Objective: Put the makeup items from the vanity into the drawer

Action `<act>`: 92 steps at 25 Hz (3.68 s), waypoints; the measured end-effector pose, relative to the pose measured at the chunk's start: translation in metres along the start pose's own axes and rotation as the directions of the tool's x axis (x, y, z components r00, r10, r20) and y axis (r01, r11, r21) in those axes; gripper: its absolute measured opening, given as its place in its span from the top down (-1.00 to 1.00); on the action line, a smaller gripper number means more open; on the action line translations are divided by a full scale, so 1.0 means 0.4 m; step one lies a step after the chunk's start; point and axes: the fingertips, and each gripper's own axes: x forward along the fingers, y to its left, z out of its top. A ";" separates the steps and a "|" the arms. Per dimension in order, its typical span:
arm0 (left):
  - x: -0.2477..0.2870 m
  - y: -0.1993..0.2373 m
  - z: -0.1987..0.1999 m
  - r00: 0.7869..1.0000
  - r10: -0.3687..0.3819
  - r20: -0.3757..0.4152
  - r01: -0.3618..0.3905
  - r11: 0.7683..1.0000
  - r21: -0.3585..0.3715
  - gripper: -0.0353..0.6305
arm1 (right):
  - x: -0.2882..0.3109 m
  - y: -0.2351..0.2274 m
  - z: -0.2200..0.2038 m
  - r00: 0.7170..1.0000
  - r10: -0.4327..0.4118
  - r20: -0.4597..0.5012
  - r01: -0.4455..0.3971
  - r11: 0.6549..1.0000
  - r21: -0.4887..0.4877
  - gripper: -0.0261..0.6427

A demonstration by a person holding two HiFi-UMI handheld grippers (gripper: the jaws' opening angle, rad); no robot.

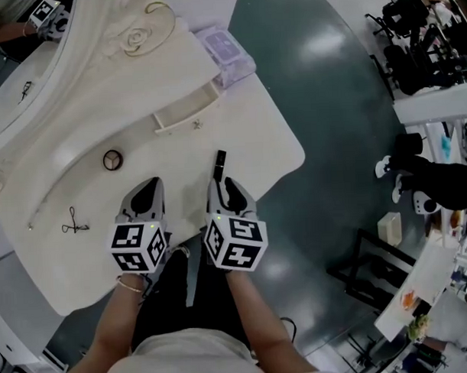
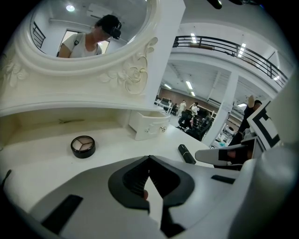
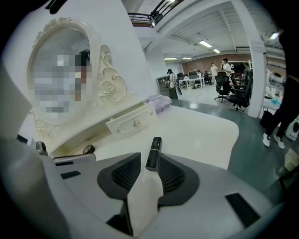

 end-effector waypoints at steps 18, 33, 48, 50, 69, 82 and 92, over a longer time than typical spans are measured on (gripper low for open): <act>0.048 0.020 -0.002 0.999 -0.012 -0.031 0.011 1.000 -0.022 0.88 | 0.087 -0.018 -0.026 0.989 -0.094 -0.112 0.086 0.993 -0.078 0.54; 0.046 0.041 0.003 1.000 -0.012 -0.027 0.011 0.999 -0.041 0.88 | 0.093 -0.025 -0.030 0.979 -0.148 -0.138 0.132 0.984 -0.121 0.61; -0.042 0.031 0.067 0.999 0.014 0.029 -0.012 0.998 -0.054 0.88 | 0.010 0.066 0.069 0.997 -0.062 -0.052 0.053 0.985 -0.163 0.61; -0.063 0.026 0.081 0.999 0.014 0.041 -0.011 0.998 -0.056 0.88 | -0.012 0.084 0.088 0.998 -0.050 -0.039 0.043 0.984 -0.171 0.61; -0.165 0.023 0.193 0.989 0.047 0.142 -0.043 0.999 -0.032 0.88 | -0.101 0.210 0.207 0.996 0.087 0.015 -0.082 0.969 -0.231 0.61; -0.081 0.042 0.190 0.991 0.101 0.094 -0.095 0.994 -0.058 0.88 | 0.018 0.173 0.221 0.991 0.105 -0.084 -0.120 0.971 -0.205 0.61; -0.007 0.059 0.226 0.994 0.096 0.059 -0.095 0.995 -0.016 0.88 | 0.130 0.144 0.261 0.989 0.069 -0.129 -0.083 0.991 -0.104 0.61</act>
